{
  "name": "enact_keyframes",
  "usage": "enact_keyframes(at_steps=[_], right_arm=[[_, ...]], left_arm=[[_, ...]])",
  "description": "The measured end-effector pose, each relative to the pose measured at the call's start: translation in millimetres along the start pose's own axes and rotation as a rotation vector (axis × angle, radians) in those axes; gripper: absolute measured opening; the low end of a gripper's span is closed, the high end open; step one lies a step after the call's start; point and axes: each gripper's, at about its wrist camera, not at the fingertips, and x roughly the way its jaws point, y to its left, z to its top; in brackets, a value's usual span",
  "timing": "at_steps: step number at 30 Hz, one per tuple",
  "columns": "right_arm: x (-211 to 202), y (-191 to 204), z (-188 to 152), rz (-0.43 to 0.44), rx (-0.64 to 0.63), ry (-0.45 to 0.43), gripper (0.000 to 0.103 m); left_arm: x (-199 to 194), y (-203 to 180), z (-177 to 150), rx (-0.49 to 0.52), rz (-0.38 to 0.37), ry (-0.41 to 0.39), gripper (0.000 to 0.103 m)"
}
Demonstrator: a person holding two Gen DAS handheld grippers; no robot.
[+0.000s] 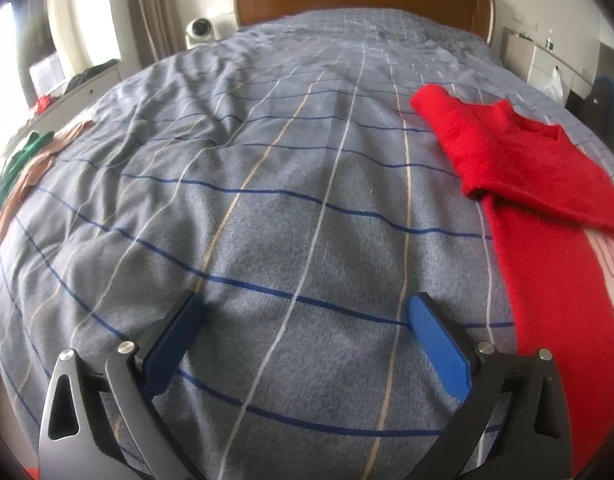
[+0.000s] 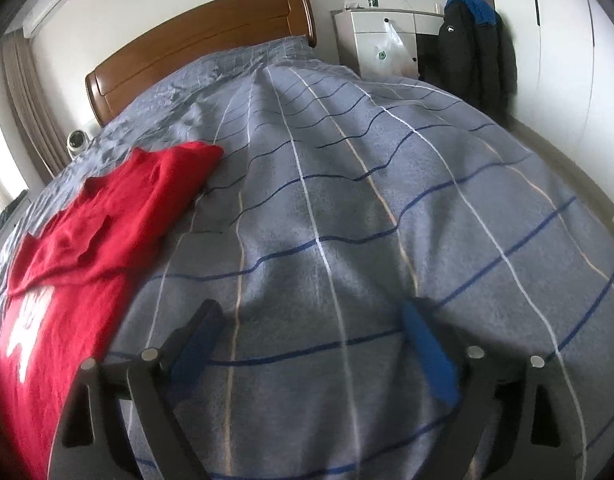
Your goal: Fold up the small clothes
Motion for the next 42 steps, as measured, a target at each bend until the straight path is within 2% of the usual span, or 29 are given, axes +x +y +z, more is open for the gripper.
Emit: enact_keyframes(at_steps=[9,11,14,15,17,19,20,22,23,24,26,29,30,31,33,35,37,38,40,42], right_arm=[[-1.4,-1.4,-3.9,0.018,0.009,-0.015,0.09],[1.2,1.8,-1.3,0.003,-0.004,0.006,0.092],[-1.6,26.8,18.6,-0.082,-0.088,0.099,0.09],[-7.5,36.1,24.0,-0.074,-0.103,0.09,0.088],[-28.9,69.1,38.1,0.026,-0.137,0.053,0.088],[-36.1,102.5,49.2,0.166,-0.128,0.088,0.088],[-30.8,116.0,52.8,0.242,-0.096,0.14,0.083],[-7.8,134.6,57.5,0.379,0.01,0.263,0.065],[6.2,140.5,58.1,0.428,0.066,0.312,0.063],[19.5,144.7,57.5,0.439,0.112,0.349,0.063],[47.8,148.7,55.4,0.386,0.189,0.402,0.062],[76.6,149.8,51.3,0.372,0.283,0.438,0.056],[81.8,151.1,51.8,0.38,0.303,0.431,0.039],[83.5,153.6,52.7,0.391,0.301,0.427,0.01],[73.5,162.3,61.4,0.376,0.247,0.378,0.008],[49.1,165.6,70.9,0.338,0.176,0.264,0.008],[36.5,165.7,72.3,0.217,0.09,0.206,0.008],[37.3,165.8,70.6,0.18,0.052,0.206,0.008],[49.2,163.7,63.1,0.138,0.019,0.259,0.008],[56.7,160.7,54.6,0.147,0.016,0.291,0.018]], left_arm=[[1.1,0.3,0.0,0.0,-0.001,-0.002,0.103],[2.2,0.5,0.3,0.0,-0.005,-0.003,0.103],[2.7,0.7,0.6,0.001,-0.004,-0.004,0.103],[3.2,1.0,0.5,0.001,-0.004,-0.004,0.103],[3.3,1.0,0.5,0.001,-0.003,-0.005,0.103],[3.3,1.2,0.2,0.002,-0.002,-0.005,0.103],[3.7,1.3,0.7,0.002,-0.001,-0.005,0.103],[3.6,1.5,0.7,0.002,-0.002,-0.006,0.103],[3.7,1.3,0.8,0.002,-0.002,-0.006,0.103],[3.7,1.3,0.8,0.002,-0.003,-0.007,0.103],[4.1,1.9,1.4,0.001,-0.006,-0.01,0.103],[4.3,2.1,1.5,0.001,-0.007,-0.01,0.103],[4.1,1.8,1.3,0.0,-0.006,-0.01,0.103],[4.4,2.2,1.5,0.0,-0.007,-0.01,0.103],[4.4,1.9,1.3,-0.001,-0.007,-0.01,0.103],[4.3,1.5,1.2,0.001,-0.004,-0.011,0.103],[4.7,1.8,1.5,0.002,-0.003,-0.011,0.103],[4.8,1.5,1.6,0.003,-0.002,-0.011,0.103],[4.6,1.3,1.8,0.003,-0.001,-0.012,0.103],[4.8,1.2,1.7,0.002,-0.003,-0.011,0.103]])
